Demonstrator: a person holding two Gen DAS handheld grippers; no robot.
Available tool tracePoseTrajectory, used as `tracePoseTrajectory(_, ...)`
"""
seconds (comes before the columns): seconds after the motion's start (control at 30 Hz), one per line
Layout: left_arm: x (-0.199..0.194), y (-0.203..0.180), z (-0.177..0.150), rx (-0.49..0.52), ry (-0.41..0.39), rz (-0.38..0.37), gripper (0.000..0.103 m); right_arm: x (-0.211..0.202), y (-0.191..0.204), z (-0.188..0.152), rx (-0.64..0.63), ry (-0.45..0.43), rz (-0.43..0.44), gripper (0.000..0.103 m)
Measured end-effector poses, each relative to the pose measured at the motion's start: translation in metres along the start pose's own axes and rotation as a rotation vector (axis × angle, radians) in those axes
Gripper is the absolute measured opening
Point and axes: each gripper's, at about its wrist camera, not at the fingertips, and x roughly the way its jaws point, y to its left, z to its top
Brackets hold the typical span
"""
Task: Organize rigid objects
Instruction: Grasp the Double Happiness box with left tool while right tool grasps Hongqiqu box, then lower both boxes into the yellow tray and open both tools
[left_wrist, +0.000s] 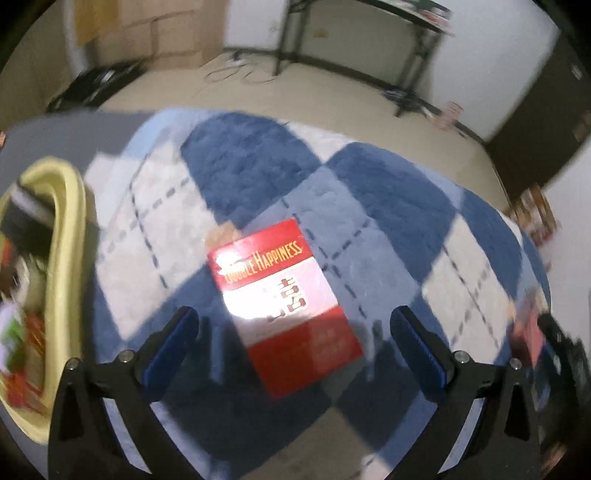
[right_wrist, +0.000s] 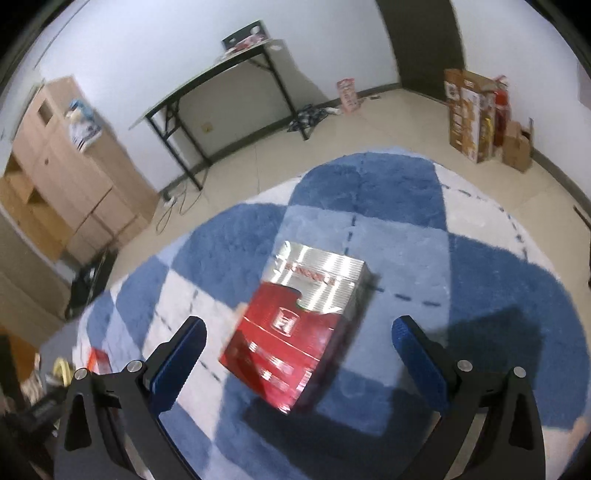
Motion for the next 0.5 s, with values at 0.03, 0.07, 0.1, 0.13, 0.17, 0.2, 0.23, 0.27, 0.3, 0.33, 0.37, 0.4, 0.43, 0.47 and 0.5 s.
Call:
tracePoseTrajectory(0.03, 0.007, 0.0, -0.002, -0.017, 0.004, 0.023, 0.103, 0.002, 0.004, -0.002, 0.003, -0.013, -0.025, 0.103)
tracePoseTrajectory(0.07, 0.012, 0.0, -0.003, -0.026, 0.008, 0.038, 0.103, 0.008, 0.009, -0.003, -0.005, -0.021, -0.064, 0.103)
tracePoseTrajectory(0.1, 0.017, 0.0, -0.005, -0.036, 0.016, 0.047, 0.103, 0.016, 0.015, -0.005, -0.013, -0.017, -0.095, 0.103)
tracePoseTrajectory(0.13, 0.021, 0.001, -0.007, -0.036, 0.013, 0.05, 0.102, 0.023, 0.017, -0.006, -0.022, -0.014, -0.126, 0.103)
tracePoseTrajectory(0.17, 0.021, 0.002, -0.008, -0.027, -0.004, 0.051, 0.101, 0.027, 0.019, -0.007, -0.035, -0.016, -0.145, 0.103)
tracePoseTrajectory(0.2, 0.018, 0.002, -0.01, -0.004, -0.026, 0.055, 0.088, 0.029, 0.023, -0.007, -0.055, -0.024, -0.165, 0.101)
tracePoseTrajectory(0.23, 0.016, 0.002, -0.012, 0.023, -0.034, 0.059, 0.073, 0.031, 0.026, -0.007, -0.081, -0.032, -0.187, 0.097)
tracePoseTrajectory(0.27, 0.013, 0.002, -0.014, 0.05, -0.046, 0.048, 0.069, 0.032, 0.029, -0.009, -0.128, -0.05, -0.22, 0.081)
tracePoseTrajectory(0.3, 0.01, 0.003, -0.015, 0.072, -0.052, 0.025, 0.065, 0.031, 0.032, -0.012, -0.157, -0.063, -0.223, 0.077)
tracePoseTrajectory(0.33, 0.007, 0.006, -0.017, 0.09, -0.049, 0.006, 0.063, 0.03, 0.034, -0.014, -0.188, -0.077, -0.216, 0.077)
tracePoseTrajectory(0.37, 0.005, 0.009, -0.018, 0.101, -0.045, -0.014, 0.062, 0.028, 0.033, -0.016, -0.21, -0.083, -0.211, 0.076)
tracePoseTrajectory(0.4, -0.002, 0.015, -0.019, 0.109, -0.044, -0.038, 0.061, 0.026, 0.034, -0.019, -0.224, -0.089, -0.204, 0.076)
tracePoseTrajectory(0.43, -0.008, 0.02, -0.02, 0.116, -0.052, -0.043, 0.06, 0.02, 0.034, -0.02, -0.228, -0.093, -0.175, 0.076)
tracePoseTrajectory(0.47, -0.017, 0.025, -0.019, 0.125, -0.07, -0.042, 0.06, 0.013, 0.034, -0.021, -0.22, -0.096, -0.14, 0.076)
tracePoseTrajectory(0.5, -0.03, 0.035, -0.018, 0.133, -0.096, -0.043, 0.06, 0.006, 0.038, -0.026, -0.219, -0.103, -0.118, 0.076)
